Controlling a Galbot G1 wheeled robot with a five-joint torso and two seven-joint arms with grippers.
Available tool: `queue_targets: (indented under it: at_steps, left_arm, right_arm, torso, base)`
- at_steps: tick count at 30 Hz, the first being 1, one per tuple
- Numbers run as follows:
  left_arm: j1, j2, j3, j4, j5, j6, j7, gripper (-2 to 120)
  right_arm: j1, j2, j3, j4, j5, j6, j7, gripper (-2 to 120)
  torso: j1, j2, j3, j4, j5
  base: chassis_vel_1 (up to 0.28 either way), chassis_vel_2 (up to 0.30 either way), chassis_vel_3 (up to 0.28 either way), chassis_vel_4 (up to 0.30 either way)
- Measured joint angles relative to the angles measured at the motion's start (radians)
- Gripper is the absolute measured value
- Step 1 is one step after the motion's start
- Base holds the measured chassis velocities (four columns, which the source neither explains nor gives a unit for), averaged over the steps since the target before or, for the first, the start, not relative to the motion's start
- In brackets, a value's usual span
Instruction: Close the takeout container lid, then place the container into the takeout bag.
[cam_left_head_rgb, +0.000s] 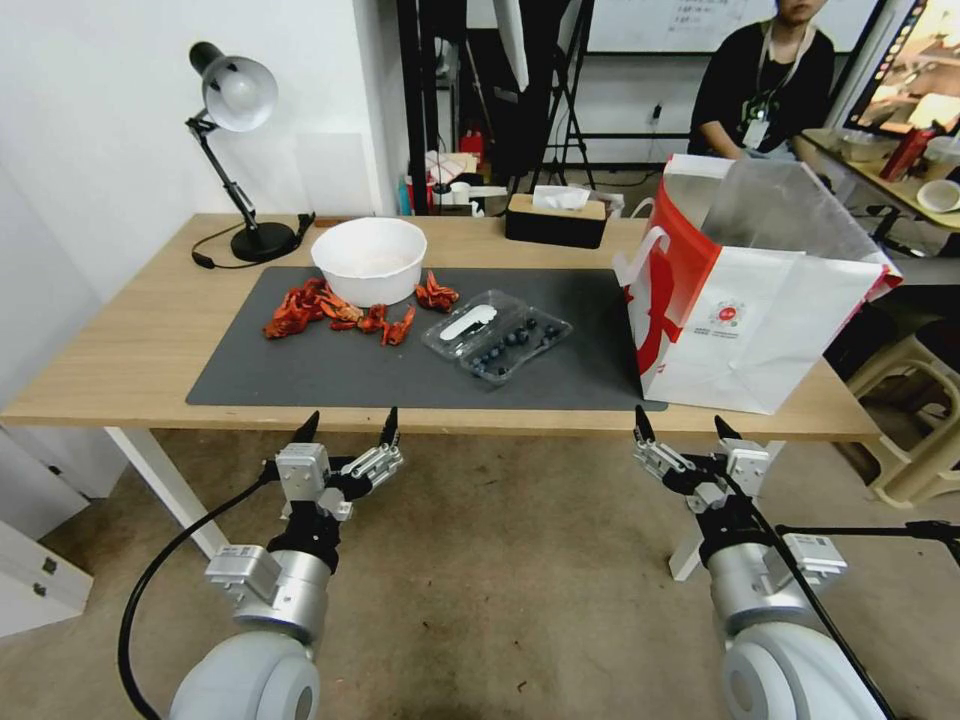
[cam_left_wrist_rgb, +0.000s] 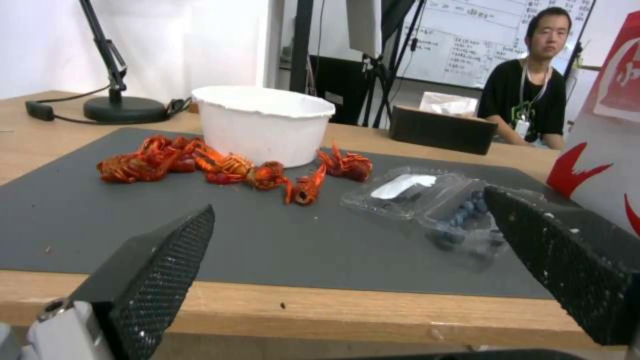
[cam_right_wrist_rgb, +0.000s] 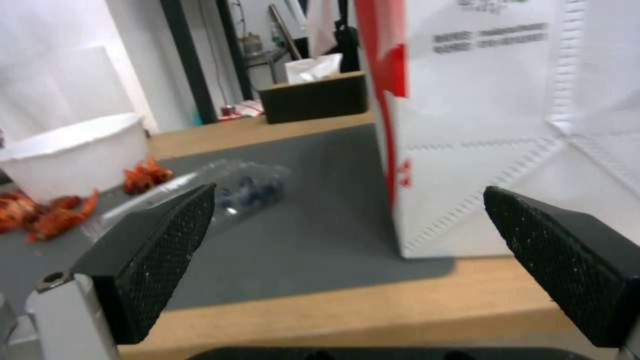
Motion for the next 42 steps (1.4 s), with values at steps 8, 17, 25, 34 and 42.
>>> queue_targets:
  at_steps: [8,17,25,34,42]
  left_arm:
    - [0.004,-0.019,-0.007,0.000,0.010,-0.006,0.007,100]
    - [0.017,-0.036,-0.022,0.000,0.024,-0.021,0.009,100]
    - [0.032,-0.056,-0.028,-0.003,0.040,-0.035,0.008,100]
    - [0.041,-0.058,-0.030,-0.003,0.051,-0.047,0.007,100]
    - [0.042,-0.058,-0.031,0.005,0.053,-0.055,0.006,100]
  right_arm:
    - [0.146,-0.093,-0.099,-0.032,0.162,-0.086,0.122,100]
    - [0.317,-0.111,-0.275,-0.143,0.252,-0.161,0.299,100]
    - [0.479,-0.087,-0.397,-0.249,0.303,-0.240,0.447,100]
    - [0.559,-0.056,-0.432,-0.320,0.352,-0.315,0.528,100]
    - [0.610,-0.049,-0.439,-0.351,0.414,-0.380,0.602,100]
  torso:
    - [0.000,0.000,0.000,0.0000,-0.0001]
    - [0.000,0.000,0.000,0.0000,-0.0001]
    - [0.000,0.000,0.000,0.0001,-0.0003]
    - [0.000,0.000,0.000,-0.0001,-0.0001]
    - [0.000,0.000,0.000,0.0000,-0.0001]
  base:
    - [0.000,0.000,0.000,0.000]
    - [0.000,0.000,0.000,0.000]
    - [0.000,0.000,0.000,0.000]
    - [0.000,0.000,0.000,0.000]
    - [0.000,0.000,0.000,0.000]
